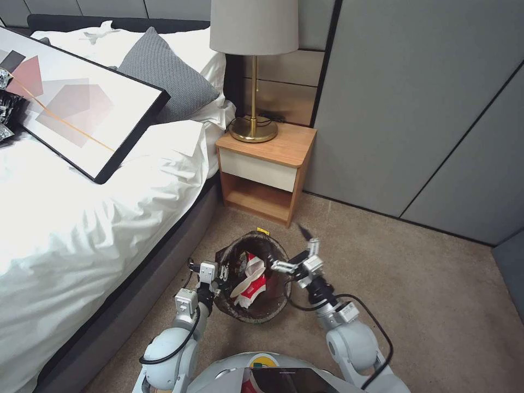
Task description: Pick up the trash bin, then pick up the garbage from the floor and place it into the trash bin.
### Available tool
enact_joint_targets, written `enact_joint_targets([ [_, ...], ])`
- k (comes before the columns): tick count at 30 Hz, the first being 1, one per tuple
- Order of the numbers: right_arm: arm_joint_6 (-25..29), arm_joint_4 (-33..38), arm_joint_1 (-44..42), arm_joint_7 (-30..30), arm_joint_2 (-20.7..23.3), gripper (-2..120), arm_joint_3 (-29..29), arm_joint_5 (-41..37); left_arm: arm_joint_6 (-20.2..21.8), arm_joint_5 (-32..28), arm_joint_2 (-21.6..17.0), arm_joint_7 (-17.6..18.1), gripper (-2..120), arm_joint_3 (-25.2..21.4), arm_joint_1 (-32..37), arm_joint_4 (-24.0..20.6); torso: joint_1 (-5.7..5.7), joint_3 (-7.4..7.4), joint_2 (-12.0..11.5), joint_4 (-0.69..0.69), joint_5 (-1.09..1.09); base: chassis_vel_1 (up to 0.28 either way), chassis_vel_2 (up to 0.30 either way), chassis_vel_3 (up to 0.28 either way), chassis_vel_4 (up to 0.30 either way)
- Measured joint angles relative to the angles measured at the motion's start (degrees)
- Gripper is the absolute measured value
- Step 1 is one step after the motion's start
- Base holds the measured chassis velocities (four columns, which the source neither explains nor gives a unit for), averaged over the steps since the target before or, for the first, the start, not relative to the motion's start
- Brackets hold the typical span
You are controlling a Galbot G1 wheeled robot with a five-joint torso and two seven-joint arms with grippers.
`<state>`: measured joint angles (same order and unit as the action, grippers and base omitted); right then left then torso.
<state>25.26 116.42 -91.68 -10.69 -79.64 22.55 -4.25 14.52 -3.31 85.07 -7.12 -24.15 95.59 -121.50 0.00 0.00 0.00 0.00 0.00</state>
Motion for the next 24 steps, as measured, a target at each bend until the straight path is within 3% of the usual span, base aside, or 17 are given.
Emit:
enact_joint_targets([
  [6,3.1,3.9,-7.7,8.6,-2.4,100,4.9,2.3,-0.9,-0.7,-0.1,0.0,7,-0.6,-0.2,0.0,0.0,0.0,0.0,-0.01,0.0,0.0,0.0,0.0,0.0],
  [18,11.6,-3.6,-9.3,10.2,-5.0,100,6.9,1.9,-1.3,-0.7,-0.1,0.2,7,-0.8,-0.2,0.0,0.0,0.0,0.0,0.0,0.0,0.0,0.0,0.0,0.0],
  [24,12.6,-4.6,-8.1,10.8,-4.9,100,7.2,1.6,-1.2,-0.5,0.0,0.3,7,-0.8,0.0,-0.2,0.0,0.0,0.0,0.0,0.0,0.0,0.0,0.0,0.0],
])
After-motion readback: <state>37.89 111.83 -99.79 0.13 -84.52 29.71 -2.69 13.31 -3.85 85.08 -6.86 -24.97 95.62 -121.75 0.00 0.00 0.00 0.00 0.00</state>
